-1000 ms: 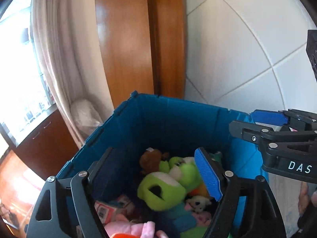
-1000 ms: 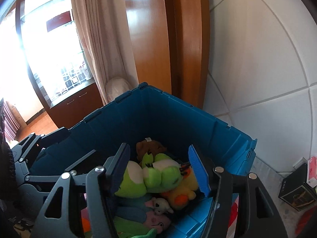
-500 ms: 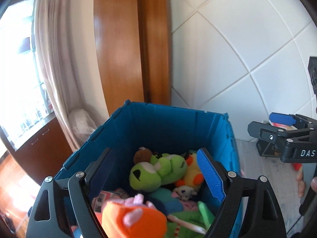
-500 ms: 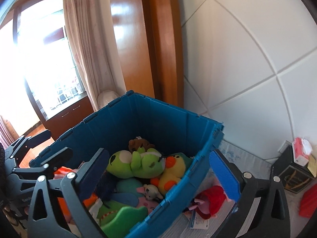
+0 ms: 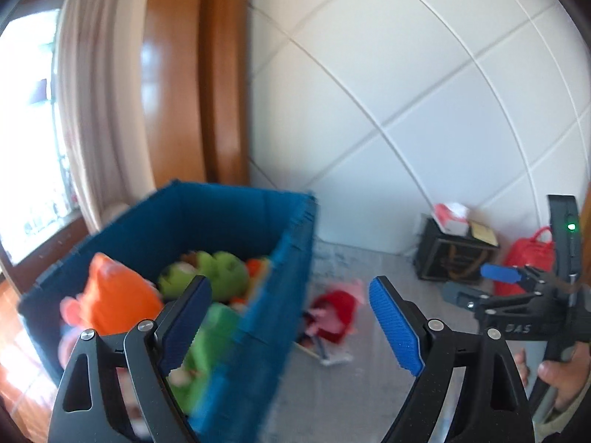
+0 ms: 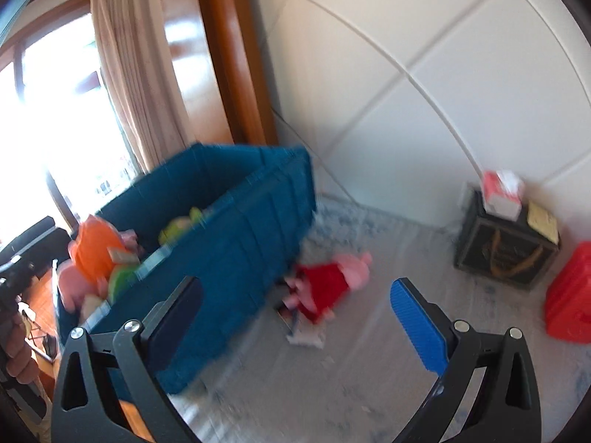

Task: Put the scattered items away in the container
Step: 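Withdraw both tools from the crate toward the pig plush, then move both tools toward the pink pig in red dress and white medicine box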

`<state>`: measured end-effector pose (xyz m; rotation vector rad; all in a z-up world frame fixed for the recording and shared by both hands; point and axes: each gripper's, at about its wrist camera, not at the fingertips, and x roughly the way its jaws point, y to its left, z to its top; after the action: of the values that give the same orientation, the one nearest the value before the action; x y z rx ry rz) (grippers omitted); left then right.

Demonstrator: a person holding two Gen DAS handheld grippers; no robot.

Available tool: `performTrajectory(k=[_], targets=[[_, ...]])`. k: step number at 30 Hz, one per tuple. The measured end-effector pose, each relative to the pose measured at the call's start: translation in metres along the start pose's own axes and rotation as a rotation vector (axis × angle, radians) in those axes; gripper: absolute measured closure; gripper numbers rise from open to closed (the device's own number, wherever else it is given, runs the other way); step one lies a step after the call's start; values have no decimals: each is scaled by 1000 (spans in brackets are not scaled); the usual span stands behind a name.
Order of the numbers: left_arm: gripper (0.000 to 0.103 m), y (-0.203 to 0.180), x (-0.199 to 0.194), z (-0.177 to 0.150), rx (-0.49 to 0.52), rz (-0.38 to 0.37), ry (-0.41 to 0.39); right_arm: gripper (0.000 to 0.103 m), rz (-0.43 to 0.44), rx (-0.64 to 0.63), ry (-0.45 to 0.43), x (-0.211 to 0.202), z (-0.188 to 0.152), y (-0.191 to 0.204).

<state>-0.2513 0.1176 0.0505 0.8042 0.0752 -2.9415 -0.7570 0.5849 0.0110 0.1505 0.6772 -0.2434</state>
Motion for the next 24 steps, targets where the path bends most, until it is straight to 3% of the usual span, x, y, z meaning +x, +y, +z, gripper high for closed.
performTrajectory(k=[4, 9, 13, 17, 20, 24], targets=[[15, -50, 24, -43, 31, 3, 70, 0, -49, 66, 70, 8, -30, -49], [15, -76, 79, -105, 15, 8, 192, 0, -95, 134, 161, 39, -64, -84], [15, -90, 141, -150, 33, 2, 271, 0, -134, 199, 166, 67, -85, -109], [15, -95, 220, -191, 44, 67, 323, 0, -165, 242, 168, 104, -107, -137], [15, -97, 276, -208, 77, 111, 335, 0, -167, 312, 166, 126, -126, -157], [15, -91, 333, -208, 36, 136, 358, 0, -218, 371, 188, 145, -137, -173]])
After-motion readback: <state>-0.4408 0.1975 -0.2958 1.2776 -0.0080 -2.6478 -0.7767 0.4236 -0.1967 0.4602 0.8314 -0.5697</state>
